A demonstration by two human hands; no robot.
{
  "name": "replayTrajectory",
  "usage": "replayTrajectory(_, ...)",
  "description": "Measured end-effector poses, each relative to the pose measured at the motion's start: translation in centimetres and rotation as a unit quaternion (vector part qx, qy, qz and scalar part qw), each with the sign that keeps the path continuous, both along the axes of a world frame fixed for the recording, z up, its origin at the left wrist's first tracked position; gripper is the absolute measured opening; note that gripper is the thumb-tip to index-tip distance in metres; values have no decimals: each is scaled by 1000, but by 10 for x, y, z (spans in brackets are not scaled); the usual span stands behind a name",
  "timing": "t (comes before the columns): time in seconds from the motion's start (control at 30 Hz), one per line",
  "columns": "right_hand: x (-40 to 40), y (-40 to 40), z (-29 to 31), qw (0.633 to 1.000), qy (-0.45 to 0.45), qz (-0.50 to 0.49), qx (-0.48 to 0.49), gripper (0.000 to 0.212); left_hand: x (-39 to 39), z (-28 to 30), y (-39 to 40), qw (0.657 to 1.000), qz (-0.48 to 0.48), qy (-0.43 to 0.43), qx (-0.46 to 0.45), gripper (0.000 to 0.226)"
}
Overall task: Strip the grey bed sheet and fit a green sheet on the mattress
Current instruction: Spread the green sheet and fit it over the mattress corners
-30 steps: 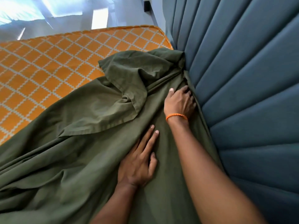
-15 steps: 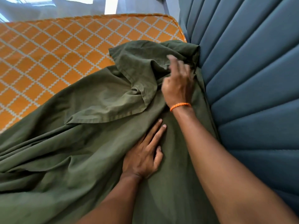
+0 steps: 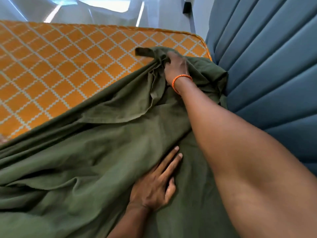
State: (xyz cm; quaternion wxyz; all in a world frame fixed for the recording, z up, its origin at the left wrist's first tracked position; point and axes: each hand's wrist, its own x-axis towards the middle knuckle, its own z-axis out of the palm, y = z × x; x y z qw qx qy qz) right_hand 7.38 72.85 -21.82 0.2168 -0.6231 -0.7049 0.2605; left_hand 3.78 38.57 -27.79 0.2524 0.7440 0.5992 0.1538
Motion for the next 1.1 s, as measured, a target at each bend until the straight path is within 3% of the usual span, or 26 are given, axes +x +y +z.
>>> replayTrajectory(0.2, -19, 76, 40, 960, 254, -108, 56, 33, 0, -7, 3, 992, -11, 119, 48, 88)
replayTrajectory(0.27, -13, 81, 31, 961, 272, -51, 8, 34, 0, -9, 2, 989, -7, 135, 59, 89)
replayTrajectory(0.33, -3, 76, -3, 970, 229, 19, -85, 55, 0, -8, 1, 988, -6, 142, 65, 90)
replayTrajectory(0.4, 13, 68, -34, 983, 141, -16, -113, 79, -1, -8, 2, 988, -5, 144, 63, 90)
replayTrajectory(0.43, 19, 64, -39, 988, 115, -55, -90, 76, 0, -8, 1, 988, -5, 144, 60, 90)
replayTrajectory(0.57, 40, 19, -21, 974, 2, -147, 174, 42, 0, -7, 0, 987, -7, 147, 58, 87)
replayTrajectory(0.63, 61, -15, -27, 950, -127, -209, 193, 34, 1, -6, 0, 987, -8, 147, 57, 86)
replayTrajectory(0.7, 78, -39, -43, 944, -192, -236, 128, 34, 1, -5, 1, 987, -4, 151, 59, 85)
replayTrajectory(0.8, 92, -35, -62, 957, -179, -227, 24, 67, 1, -4, 0, 986, 0, 154, 69, 83)
replayTrajectory(0.87, 105, -11, -60, 968, -119, -219, -44, 84, 1, -4, 0, 985, -3, 156, 71, 83)
replayTrajectory(1.0, 134, 32, -53, 959, 63, -182, -208, 91, 0, -7, 1, 984, -5, 160, 72, 84)
replayTrajectory(1.1, 127, 41, -61, 957, 63, -213, -188, 88, 0, -7, 1, 984, -2, 159, 74, 83)
